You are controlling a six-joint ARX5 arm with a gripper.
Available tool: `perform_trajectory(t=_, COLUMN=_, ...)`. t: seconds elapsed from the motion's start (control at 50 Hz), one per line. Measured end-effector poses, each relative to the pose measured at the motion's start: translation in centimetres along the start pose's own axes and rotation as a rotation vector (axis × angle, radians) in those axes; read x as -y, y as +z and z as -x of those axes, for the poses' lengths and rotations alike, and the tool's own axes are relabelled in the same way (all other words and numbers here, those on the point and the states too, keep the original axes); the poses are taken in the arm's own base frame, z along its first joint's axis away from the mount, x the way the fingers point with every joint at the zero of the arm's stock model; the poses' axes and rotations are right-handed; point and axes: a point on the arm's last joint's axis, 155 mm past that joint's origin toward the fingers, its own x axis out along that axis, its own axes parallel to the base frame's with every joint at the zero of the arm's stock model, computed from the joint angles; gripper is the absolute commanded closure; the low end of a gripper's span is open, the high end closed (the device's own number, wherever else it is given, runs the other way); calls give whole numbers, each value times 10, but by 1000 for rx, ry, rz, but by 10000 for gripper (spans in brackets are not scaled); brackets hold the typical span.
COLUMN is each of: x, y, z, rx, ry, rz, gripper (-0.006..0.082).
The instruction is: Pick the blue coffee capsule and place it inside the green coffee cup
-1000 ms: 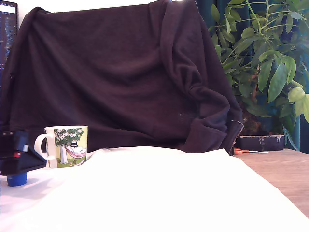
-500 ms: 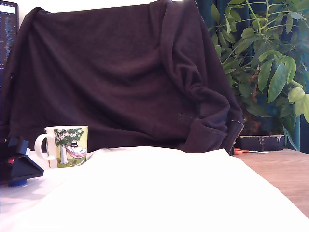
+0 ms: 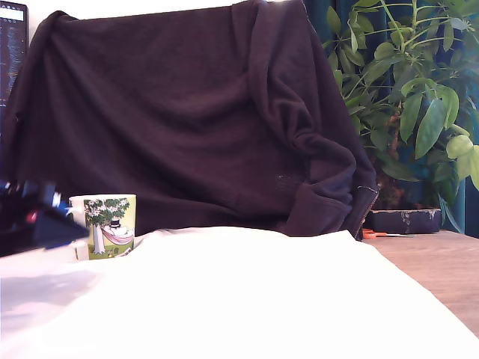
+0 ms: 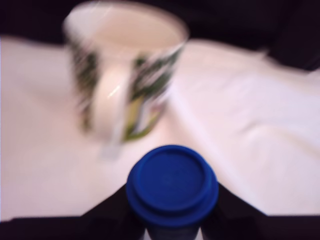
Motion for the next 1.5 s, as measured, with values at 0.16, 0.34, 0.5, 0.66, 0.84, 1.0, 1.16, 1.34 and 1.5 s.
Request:
perform_trajectory(t=0.16, x=22, y=13, z=-9, rx=37, ry=-72, rz=-7, gripper=669)
perform_trajectory(t=0.34, x=33, y=43, z=-25, rx=109, ry=-110, rz=-34, gripper=669)
perform_trajectory(t=0.5, x=36, y=80, z=-40, rx=202, ry=-114, rz=-119, gripper=669)
perform_trajectory(t=0.66, x=27, y=98, z=-60, rx=203, ry=-61, rz=-197, gripper=672)
perform_trajectory(t=0.84, x=1, y=93, z=-84, rx=73, ry=34, rz=-195, gripper=672)
perform_trajectory(t=1.0, x=-22, y=96, z=-95, rx=-10, ry=102, rz=-177, gripper=672)
perform_trajectory(t=1.16, x=-39, y=86, z=-99, rx=-129, ry=157, rz=-147, gripper=672)
perform_trajectory(t=1.34, x=-42, y=79, z=-97, rx=-203, ry=176, rz=-139, gripper=672)
perform_trajectory(t=1.5, x=-42, y=77, z=-96, rx=-235, ry=180, rz=-132, gripper=672)
